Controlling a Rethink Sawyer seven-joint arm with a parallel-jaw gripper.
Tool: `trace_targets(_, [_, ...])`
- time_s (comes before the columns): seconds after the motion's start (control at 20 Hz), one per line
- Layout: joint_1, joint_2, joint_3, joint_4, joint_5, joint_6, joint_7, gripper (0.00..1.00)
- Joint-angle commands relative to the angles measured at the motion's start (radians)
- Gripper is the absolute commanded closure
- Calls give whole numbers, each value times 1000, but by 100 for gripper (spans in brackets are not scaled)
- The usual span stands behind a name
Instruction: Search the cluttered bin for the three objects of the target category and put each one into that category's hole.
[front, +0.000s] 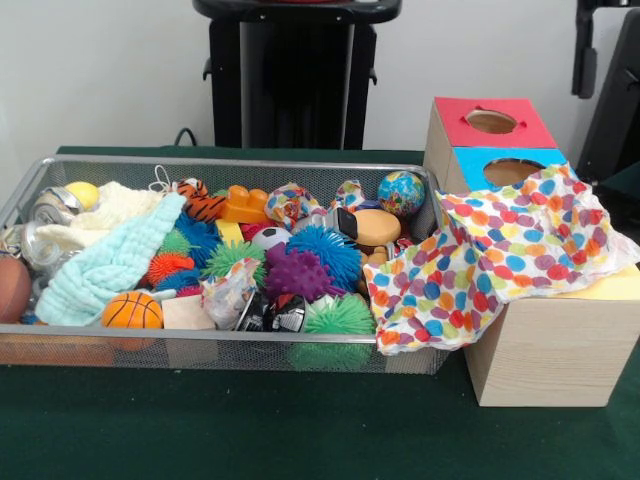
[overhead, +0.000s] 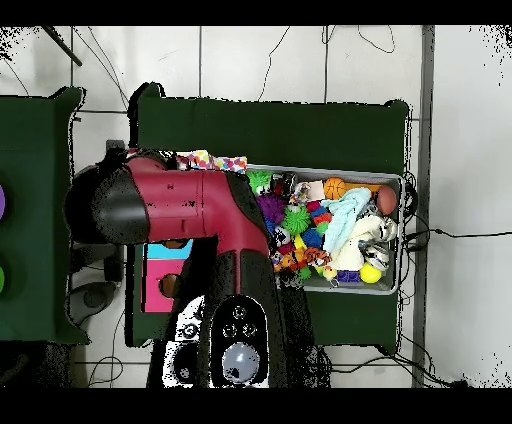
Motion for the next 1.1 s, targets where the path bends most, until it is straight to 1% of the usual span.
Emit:
trace_targets(0.05, [-31, 39, 75, 118, -33, -22, 29, 100])
trace_targets(0.5, [-17, 46, 59, 128, -58, -63, 44, 100])
trace_targets(0.8, [-35, 92, 75, 160, -68, -143, 48, 100])
trace_targets(1.1, [-35, 94, 67, 177, -63, -135, 43, 100])
